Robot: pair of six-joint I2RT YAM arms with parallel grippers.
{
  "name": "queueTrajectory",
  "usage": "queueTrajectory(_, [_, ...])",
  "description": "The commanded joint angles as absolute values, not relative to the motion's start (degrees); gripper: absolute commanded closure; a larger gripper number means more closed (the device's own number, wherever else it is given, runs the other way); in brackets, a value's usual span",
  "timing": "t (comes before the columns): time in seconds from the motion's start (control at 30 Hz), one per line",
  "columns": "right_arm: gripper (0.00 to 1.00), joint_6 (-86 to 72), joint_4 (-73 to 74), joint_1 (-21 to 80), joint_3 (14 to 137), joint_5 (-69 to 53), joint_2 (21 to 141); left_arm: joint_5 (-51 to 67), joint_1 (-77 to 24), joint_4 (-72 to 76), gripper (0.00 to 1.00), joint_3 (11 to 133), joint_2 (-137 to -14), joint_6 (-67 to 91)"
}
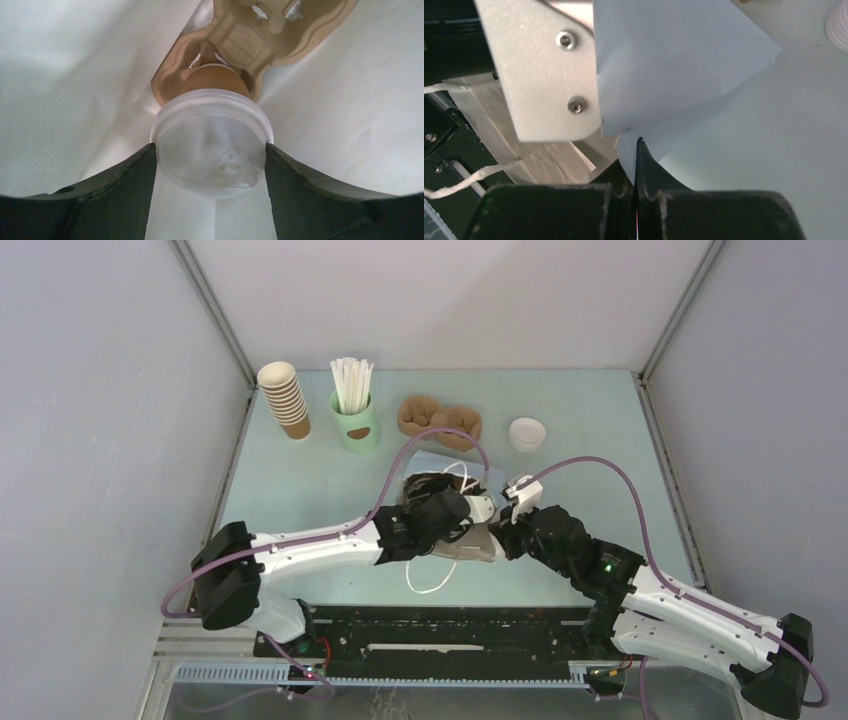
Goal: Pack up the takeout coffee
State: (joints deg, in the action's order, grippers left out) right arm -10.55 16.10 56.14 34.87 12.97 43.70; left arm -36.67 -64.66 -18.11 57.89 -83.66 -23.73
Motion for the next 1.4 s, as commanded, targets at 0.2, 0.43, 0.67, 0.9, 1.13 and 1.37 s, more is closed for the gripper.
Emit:
queueTrajectory(0.2, [1.00,-10.8,15.0,55.6,36.0,7.2,43.8,-34.2,-59.7,-14.8,0.56,56.5,-87.6,-26.1])
queueTrajectory(0.43, [1.00,-10.7,15.2,55.1,36.0,6.6,43.8,-34.1,-58.4,-14.2,0.53,58.0,-91.4,-24.7])
queueTrajectory(0.67, [1.00,-10.5,14.9,54.8,36.0,6.4,43.1,-32.6,-57.9,-16.4,0.42,59.3,-91.0,-23.3])
queueTrajectory(0.9, [1.00,-10.8,14.9,54.6,36.0,6.5,42.7,-30.4,-58.0,-23.8,0.21,61.7,-85.2,-19.3])
queueTrajectory(1.13, [1.00,-11.2,14.8,54.6,36.4,6.3,43.4,-29.3,-59.0,-26.2,0.11,61.5,-80.7,-15.0])
queueTrajectory(1.37, [1.00,-11.4,14.9,54.7,36.6,6.1,43.6,-31.3,-59.8,-26.1,0.02,60.7,-80.0,-13.8])
